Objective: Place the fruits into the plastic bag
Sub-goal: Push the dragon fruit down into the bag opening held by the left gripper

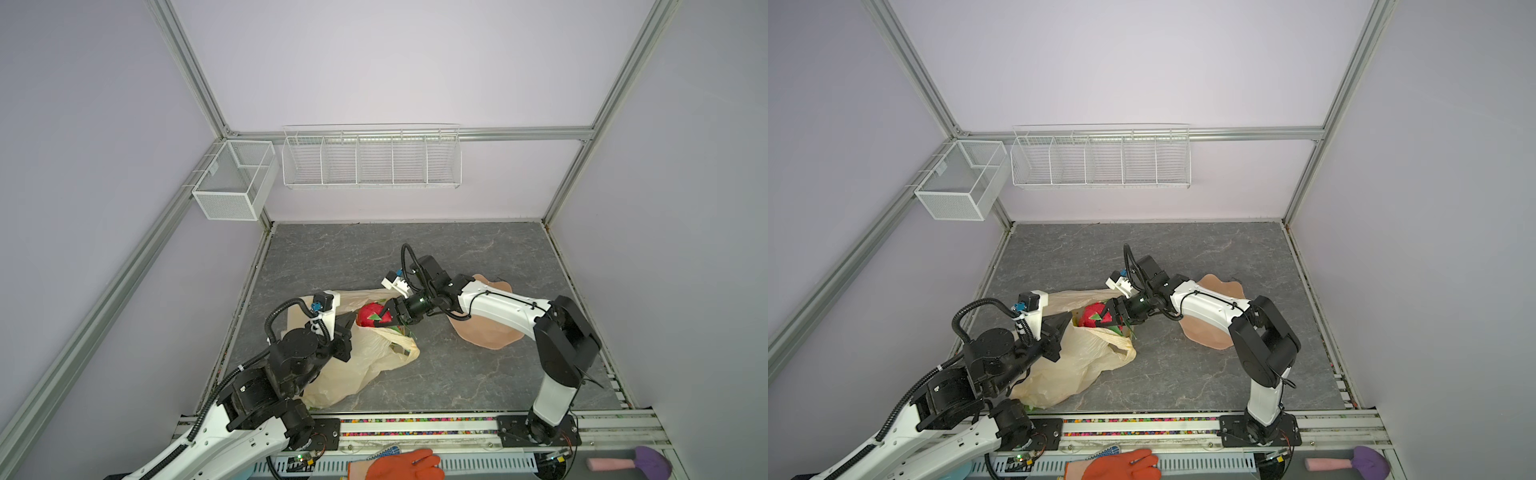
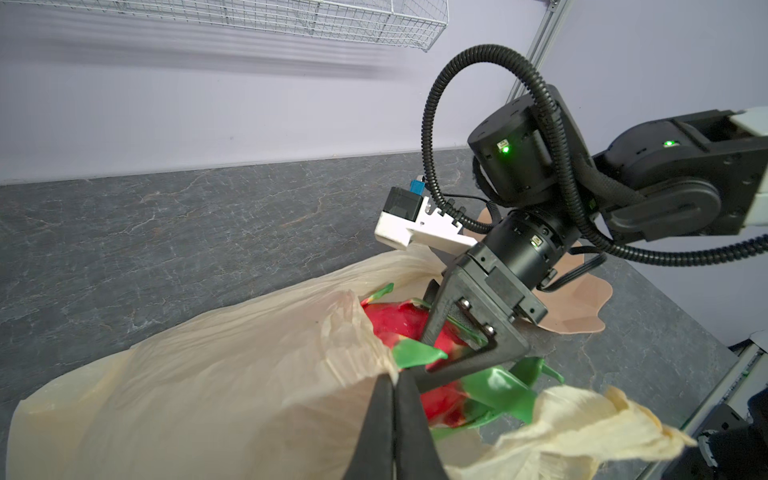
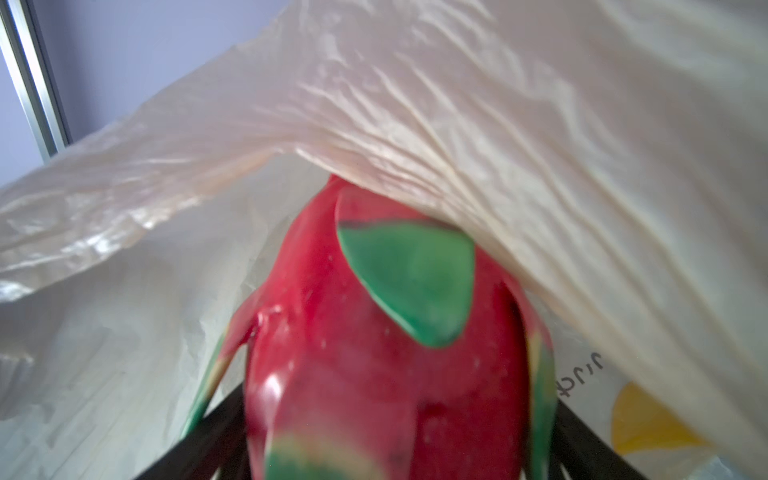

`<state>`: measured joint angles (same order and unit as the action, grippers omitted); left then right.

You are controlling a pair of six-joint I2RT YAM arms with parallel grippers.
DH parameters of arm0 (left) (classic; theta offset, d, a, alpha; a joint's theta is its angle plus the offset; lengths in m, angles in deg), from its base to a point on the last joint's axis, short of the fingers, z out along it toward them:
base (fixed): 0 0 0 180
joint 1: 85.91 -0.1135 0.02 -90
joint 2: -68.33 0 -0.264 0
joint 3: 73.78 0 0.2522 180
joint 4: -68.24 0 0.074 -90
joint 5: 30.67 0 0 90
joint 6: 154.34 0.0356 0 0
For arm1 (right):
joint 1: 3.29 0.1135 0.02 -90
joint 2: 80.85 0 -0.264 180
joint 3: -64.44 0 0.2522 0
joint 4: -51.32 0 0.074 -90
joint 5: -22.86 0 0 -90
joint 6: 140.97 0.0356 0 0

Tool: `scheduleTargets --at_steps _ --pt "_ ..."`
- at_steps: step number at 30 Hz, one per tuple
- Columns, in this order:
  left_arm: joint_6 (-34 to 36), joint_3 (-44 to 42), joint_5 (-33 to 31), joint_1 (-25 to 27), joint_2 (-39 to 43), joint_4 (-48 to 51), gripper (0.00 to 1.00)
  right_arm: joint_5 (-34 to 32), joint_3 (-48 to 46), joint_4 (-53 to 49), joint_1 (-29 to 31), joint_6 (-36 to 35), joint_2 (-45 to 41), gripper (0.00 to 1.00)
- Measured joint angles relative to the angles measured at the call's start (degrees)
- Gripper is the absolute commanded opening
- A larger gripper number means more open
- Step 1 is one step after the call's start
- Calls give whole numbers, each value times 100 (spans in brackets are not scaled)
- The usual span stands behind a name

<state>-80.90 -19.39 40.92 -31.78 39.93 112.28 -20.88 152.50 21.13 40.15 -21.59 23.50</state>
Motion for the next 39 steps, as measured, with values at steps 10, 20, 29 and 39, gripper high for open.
scheduleTargets --at_steps 10,20,29,39 --pt "37 0 35 0 -232 -153 0 9 485 -101 -70 133 326 50" --pt "81 0 -168 0 -564 -522 0 -560 -13 988 839 1447 374 69" --pt "76 0 -286 0 -540 -597 0 -1281 -7 977 872 1770 409 88" --pt "-26 -2 -415 0 -195 -457 0 -2074 7 155 866 1502 258 88"
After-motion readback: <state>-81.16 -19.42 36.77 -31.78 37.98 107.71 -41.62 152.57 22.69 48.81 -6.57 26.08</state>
